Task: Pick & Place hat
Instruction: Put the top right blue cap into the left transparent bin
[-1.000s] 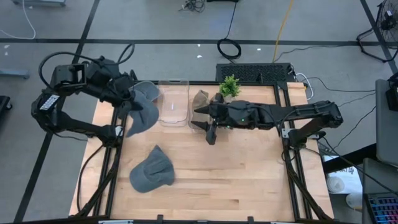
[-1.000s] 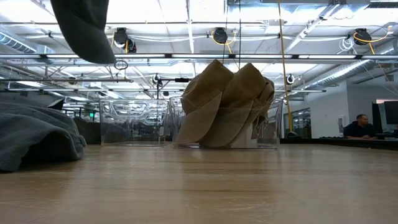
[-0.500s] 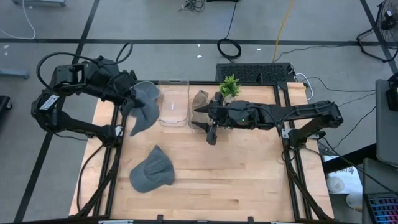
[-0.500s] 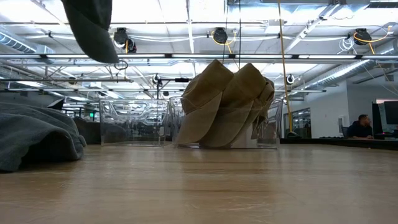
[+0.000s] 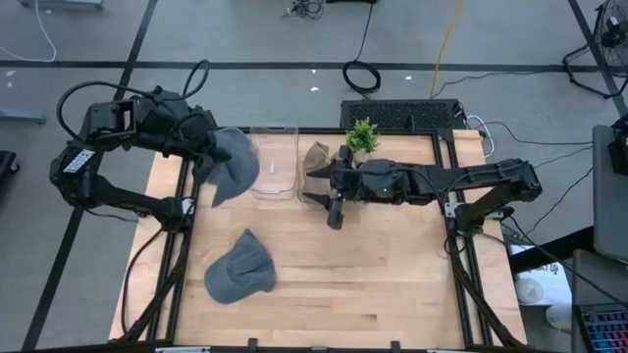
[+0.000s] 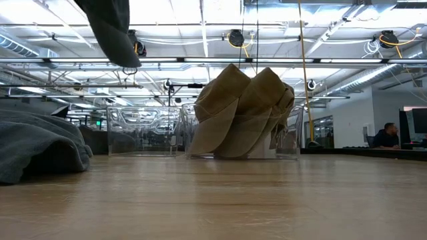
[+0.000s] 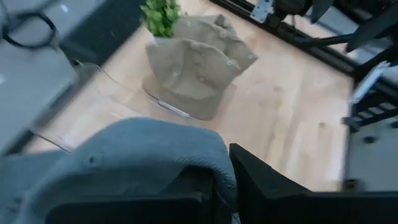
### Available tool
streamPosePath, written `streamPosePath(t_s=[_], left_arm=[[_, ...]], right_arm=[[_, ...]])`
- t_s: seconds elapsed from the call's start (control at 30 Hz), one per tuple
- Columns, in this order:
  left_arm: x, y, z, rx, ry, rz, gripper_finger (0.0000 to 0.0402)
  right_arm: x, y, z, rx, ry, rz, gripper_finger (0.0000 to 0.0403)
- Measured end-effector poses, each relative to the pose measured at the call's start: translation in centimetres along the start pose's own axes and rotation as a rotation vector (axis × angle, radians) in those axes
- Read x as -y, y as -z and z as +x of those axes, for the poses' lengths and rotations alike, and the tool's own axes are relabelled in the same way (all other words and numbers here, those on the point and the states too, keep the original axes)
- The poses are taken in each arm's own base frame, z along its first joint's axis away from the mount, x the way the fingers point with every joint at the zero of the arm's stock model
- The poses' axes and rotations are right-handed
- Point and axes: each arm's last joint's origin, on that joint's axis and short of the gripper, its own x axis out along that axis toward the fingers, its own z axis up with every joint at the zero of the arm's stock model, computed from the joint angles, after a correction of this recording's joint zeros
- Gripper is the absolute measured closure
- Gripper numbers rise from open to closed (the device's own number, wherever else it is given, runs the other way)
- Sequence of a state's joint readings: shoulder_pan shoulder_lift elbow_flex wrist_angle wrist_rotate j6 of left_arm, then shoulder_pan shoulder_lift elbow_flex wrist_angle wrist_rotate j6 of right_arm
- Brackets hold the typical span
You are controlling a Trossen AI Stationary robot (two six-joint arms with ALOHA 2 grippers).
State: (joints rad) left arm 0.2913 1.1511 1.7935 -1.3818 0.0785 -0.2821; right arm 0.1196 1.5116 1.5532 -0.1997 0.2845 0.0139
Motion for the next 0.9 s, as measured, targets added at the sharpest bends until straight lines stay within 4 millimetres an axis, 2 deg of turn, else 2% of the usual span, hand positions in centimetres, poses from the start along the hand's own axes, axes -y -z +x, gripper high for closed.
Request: streamPosePath(t_s=[0.13, 0.37, 0.47, 0.6, 0.9], left_arm=[[-0.2, -0.1, 0.0, 0.011, -0.057, 0.16, 0.0371], [0.0, -1.1, 0.0, 0.104, -0.094, 0.656, 0.0371], [0.0, -1.8, 0.1, 0.137, -0.179, 0.862, 0.0371], [-0.3, -2.4, 1.2, 0.049, -0.322, 1.139, 0.0371], [-3.1, -4.3, 4.2, -0.061, -0.255, 1.362, 0.0371]], right_arm=[[0.0, 0.0, 0.0, 0.001, 0.001, 0.0, 0.0191], [0.0, 0.0, 0.0, 0.001, 0.001, 0.0, 0.0192], [0.0, 0.0, 0.0, 0.001, 0.001, 0.0, 0.0192], [0.0, 0.0, 0.0, 0.001, 0.001, 0.0, 0.019], [0.0, 0.0, 0.0, 0.001, 0.001, -0.035, 0.0194]])
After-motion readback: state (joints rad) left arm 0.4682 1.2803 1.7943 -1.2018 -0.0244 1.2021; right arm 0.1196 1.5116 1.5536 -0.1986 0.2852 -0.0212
